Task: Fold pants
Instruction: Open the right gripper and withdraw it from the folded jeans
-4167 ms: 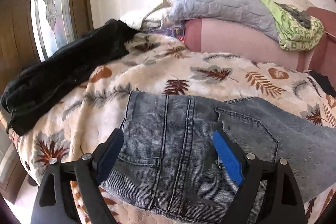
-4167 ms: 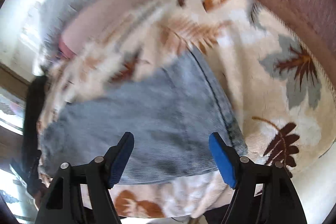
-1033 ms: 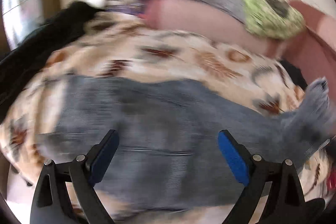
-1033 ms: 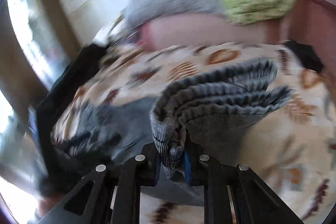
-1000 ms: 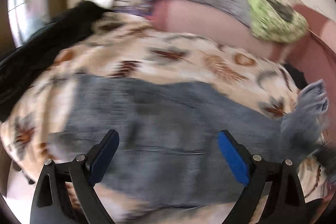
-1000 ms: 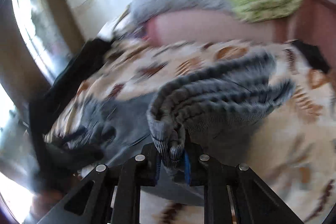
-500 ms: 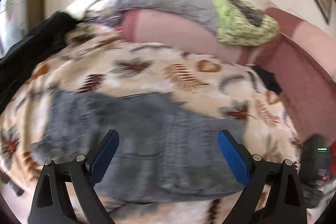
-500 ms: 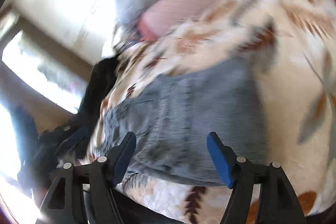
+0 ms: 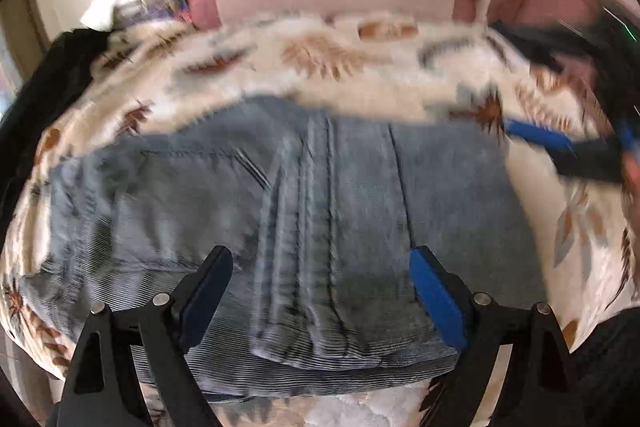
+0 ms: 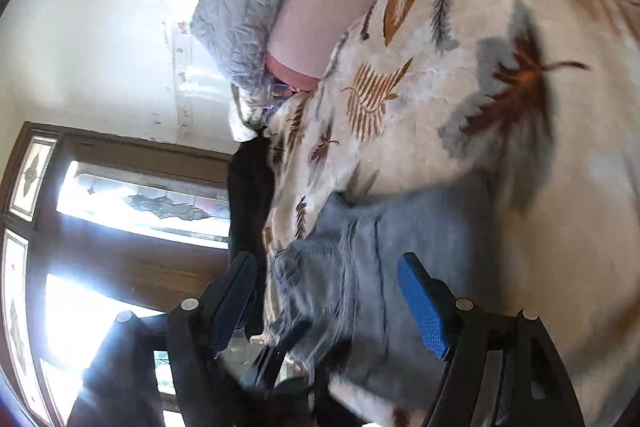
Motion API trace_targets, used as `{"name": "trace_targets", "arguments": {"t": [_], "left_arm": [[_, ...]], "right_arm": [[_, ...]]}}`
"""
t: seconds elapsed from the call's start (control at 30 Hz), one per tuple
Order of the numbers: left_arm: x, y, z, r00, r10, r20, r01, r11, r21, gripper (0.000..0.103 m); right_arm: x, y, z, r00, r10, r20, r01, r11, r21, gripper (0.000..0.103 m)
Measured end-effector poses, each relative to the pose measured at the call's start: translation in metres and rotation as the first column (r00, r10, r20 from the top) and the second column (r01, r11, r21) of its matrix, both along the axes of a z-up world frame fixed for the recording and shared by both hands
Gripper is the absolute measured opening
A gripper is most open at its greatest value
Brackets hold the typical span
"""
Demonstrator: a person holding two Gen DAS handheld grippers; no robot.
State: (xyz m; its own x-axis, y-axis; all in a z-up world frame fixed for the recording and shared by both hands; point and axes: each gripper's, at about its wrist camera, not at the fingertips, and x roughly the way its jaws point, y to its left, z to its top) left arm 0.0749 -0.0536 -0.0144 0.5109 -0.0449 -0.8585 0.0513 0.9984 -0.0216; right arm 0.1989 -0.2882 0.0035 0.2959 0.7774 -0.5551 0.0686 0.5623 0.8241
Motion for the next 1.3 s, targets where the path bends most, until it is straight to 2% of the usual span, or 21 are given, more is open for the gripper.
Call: {"name": "trace_targets", "arguments": {"t": [0.03, 0.07, 0.1, 0.23, 0.37, 0.43, 0.5, 0.53, 0.57, 0.63, 0.7, 0.77, 0.83, 0.87, 0.9, 0.97, 1.13, 1.2, 1.23, 1.27, 1.3], "left_arm": [[0.004, -0.006, -0.02, 0.998, -0.006, -0.068, 0.009, 0.999, 0.039, 0.092], [0.002, -0.005, -0.026, 0.999, -0.002, -0.049, 0.003, 1.0, 0.031, 0.094], [-0.001, -0.005, -0.025, 1.0, 0.011, -0.015, -0.011, 1.0, 0.017, 0.094], [-0.007, 0.003, -0.014, 1.0, 0.012, -0.022, -0.012, 1.0, -0.01, 0.094], [-0.025, 0.012, 0.012, 0.994, 0.01, 0.106, -0.004, 0.999, -0.049, 0.094], [-0.028, 0.01, 0.005, 0.995, -0.007, 0.1, 0.01, 0.999, -0.032, 0.094], [-0.013, 0.004, -0.024, 1.0, -0.02, -0.019, 0.021, 1.0, 0.02, 0.095], [-0.014, 0.006, -0.027, 1.0, -0.01, 0.017, 0.01, 1.0, -0.002, 0.095], [-0.013, 0.007, -0.024, 1.0, -0.003, 0.023, 0.003, 1.0, -0.007, 0.095], [-0.013, 0.011, -0.012, 1.0, 0.001, 0.019, -0.001, 0.999, -0.037, 0.094], [-0.018, 0.015, 0.002, 0.996, 0.019, 0.09, -0.014, 0.999, -0.052, 0.094], [-0.014, 0.013, -0.003, 0.997, 0.013, 0.072, -0.01, 0.999, -0.037, 0.094], [-0.008, 0.012, -0.023, 1.0, 0.02, -0.01, -0.02, 0.999, -0.032, 0.095], [-0.008, 0.012, -0.029, 1.0, 0.017, -0.004, -0.017, 1.0, -0.024, 0.096], [-0.01, 0.01, -0.027, 1.0, 0.009, 0.023, -0.009, 1.0, -0.007, 0.096], [-0.011, 0.008, -0.02, 1.0, 0.002, 0.018, -0.001, 1.0, -0.012, 0.095], [-0.019, 0.021, 0.008, 0.992, 0.028, 0.123, -0.016, 0.995, -0.097, 0.095], [-0.009, 0.018, -0.008, 0.998, 0.001, 0.061, 0.004, 0.996, -0.086, 0.095], [-0.004, 0.016, -0.022, 1.0, -0.004, 0.004, 0.004, 0.998, -0.067, 0.096], [-0.004, 0.014, -0.028, 1.0, -0.013, 0.004, 0.013, 0.999, -0.051, 0.096], [-0.009, 0.011, -0.027, 0.998, -0.03, 0.062, 0.032, 0.999, -0.027, 0.097]], "right_arm": [[0.013, 0.0, -0.02, 0.999, -0.016, -0.041, 0.012, 0.997, -0.077, 0.076], [0.02, 0.0, -0.039, 0.995, -0.033, -0.093, 0.022, 0.993, -0.114, 0.075], [0.024, -0.004, -0.053, 0.992, -0.06, -0.108, 0.054, 0.997, -0.061, 0.074], [0.009, -0.006, -0.021, 0.997, -0.055, -0.058, 0.05, 0.994, -0.094, 0.074], [-0.033, 0.002, 0.009, 1.0, -0.024, -0.011, 0.024, 0.998, -0.064, 0.074], [-0.061, 0.008, 0.004, 1.0, -0.014, -0.021, 0.013, 0.999, -0.05, 0.075], [-0.074, 0.013, -0.024, 0.996, -0.008, -0.094, -0.004, 0.993, -0.121, 0.077], [-0.074, 0.015, -0.039, 0.992, -0.007, -0.127, -0.008, 0.993, -0.12, 0.076], [-0.077, 0.011, -0.037, 0.995, -0.036, -0.092, 0.027, 0.994, -0.105, 0.075], [-0.074, 0.012, -0.02, 0.994, -0.029, -0.105, 0.017, 0.993, -0.113, 0.075], [-0.075, 0.014, -0.002, 0.999, -0.021, -0.047, 0.016, 0.993, -0.121, 0.075], [-0.08, 0.018, 0.003, 0.999, 0.003, -0.033, -0.006, 0.994, -0.112, 0.076], [-0.084, 0.026, -0.021, 0.996, 0.026, -0.09, -0.041, 0.985, -0.169, 0.078], [-0.087, 0.027, -0.033, 0.993, 0.04, -0.112, -0.06, 0.982, -0.178, 0.078], [-0.09, 0.025, -0.032, 0.997, 0.026, -0.077, -0.039, 0.984, -0.172, 0.077], [-0.089, 0.025, -0.019, 0.996, 0.029, -0.088, -0.045, 0.981, -0.187, 0.077], [-0.076, 0.035, 0.018, 0.999, 0.048, 0.006, -0.045, 0.966, -0.255, 0.078], [-0.071, 0.034, 0.008, 0.999, 0.038, -0.017, -0.042, 0.961, -0.274, 0.079], [-0.066, 0.038, -0.014, 0.994, 0.056, -0.093, -0.083, 0.948, -0.307, 0.079], [-0.069, 0.035, -0.025, 0.989, 0.066, -0.134, -0.105, 0.944, -0.313, 0.078], [-0.068, 0.036, -0.026, 0.991, 0.051, -0.121, -0.087, 0.945, -0.316, 0.078]]}}
